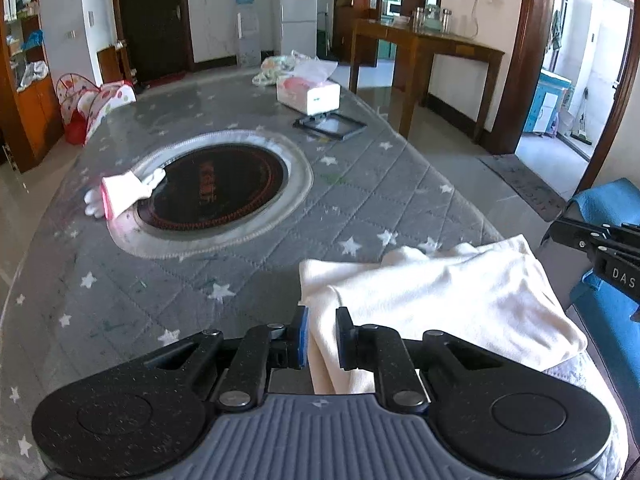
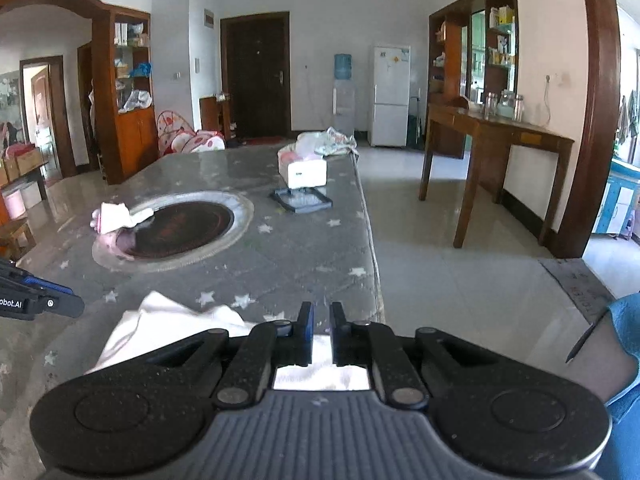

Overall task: Fold clothes
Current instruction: 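Open both grippers to release the folded sweatshirt and withdraw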

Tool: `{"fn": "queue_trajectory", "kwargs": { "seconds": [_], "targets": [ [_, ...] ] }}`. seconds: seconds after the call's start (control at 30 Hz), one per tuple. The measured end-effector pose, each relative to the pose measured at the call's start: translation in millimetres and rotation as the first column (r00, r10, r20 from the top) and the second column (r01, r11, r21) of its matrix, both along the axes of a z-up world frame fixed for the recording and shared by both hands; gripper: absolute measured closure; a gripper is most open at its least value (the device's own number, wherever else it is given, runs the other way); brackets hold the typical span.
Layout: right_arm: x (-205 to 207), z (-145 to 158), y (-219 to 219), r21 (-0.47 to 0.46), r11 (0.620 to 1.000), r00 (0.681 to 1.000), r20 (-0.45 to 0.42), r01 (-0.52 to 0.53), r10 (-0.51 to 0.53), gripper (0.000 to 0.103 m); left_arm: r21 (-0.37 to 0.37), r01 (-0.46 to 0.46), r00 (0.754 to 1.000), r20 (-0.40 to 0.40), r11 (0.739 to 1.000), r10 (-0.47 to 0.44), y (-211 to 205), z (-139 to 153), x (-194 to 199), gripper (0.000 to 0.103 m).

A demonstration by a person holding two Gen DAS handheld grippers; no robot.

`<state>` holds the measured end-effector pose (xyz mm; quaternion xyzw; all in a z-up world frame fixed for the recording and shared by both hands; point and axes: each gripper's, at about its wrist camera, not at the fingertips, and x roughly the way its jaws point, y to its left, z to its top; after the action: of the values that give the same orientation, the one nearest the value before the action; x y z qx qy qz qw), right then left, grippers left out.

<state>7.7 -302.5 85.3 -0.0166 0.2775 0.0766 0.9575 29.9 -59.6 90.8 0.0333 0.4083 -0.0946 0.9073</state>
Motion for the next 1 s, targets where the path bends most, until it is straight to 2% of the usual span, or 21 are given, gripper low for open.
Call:
{"fn": "queue_trajectory", "kwargs": {
  "seconds": [0.1,0.17,0.27,0.33,0.4,0.53,0.87,1.0],
  "targets": [
    [-1.1,-7.4,1.4,0.004,1.000,1.000,-0.021,-0.014,0.014,0.089,0.002,0.002,1.000,-0.022,1.000,-0.002,-0.8,-8.3,1.8,0.086],
    [-2.5,-12.9,3.0,0.009,1.000,0.999,-0.034,-0.026,0.026,0.066,0.007,0.000,0.999,-0.040,1.000,0.001,-1.2,-14.2,2.4,0.074],
    [-4.7,-20.5,7.1,0.011,0.999,0.997,-0.057,-0.043,0.043,0.057,0.018,-0.007,0.998,-0.055,1.000,0.008,-2.6,-20.7,1.8,0.059],
    [-6.5,-25.9,10.5,0.013,0.998,0.996,-0.072,-0.055,0.056,0.047,0.019,-0.006,0.998,-0.063,1.000,0.007,-3.1,-24.5,0.5,0.056],
    [-10.1,-31.0,13.6,0.017,0.998,0.994,-0.084,-0.064,0.065,0.043,0.018,-0.006,0.998,-0.070,1.000,0.007,-3.7,-27.9,-1.1,0.052],
    [-14.4,-38.9,18.4,0.029,0.997,0.992,-0.104,-0.068,0.071,0.025,0.015,-0.010,0.996,-0.084,1.000,0.012,-4.7,-34.2,-5.3,0.044],
    [-23.2,-48.6,26.5,0.042,0.998,0.990,-0.125,-0.055,0.060,0.008,0.014,-0.022,0.996,-0.089,1.000,0.023,-4.2,-43.3,-17.9,0.027],
    [-26.6,-51.5,32.1,0.027,0.998,0.991,-0.124,-0.051,0.054,0.004,0.015,-0.025,0.996,-0.084,1.000,0.026,-3.6,-45.7,-22.1,0.025]
  ]
}}
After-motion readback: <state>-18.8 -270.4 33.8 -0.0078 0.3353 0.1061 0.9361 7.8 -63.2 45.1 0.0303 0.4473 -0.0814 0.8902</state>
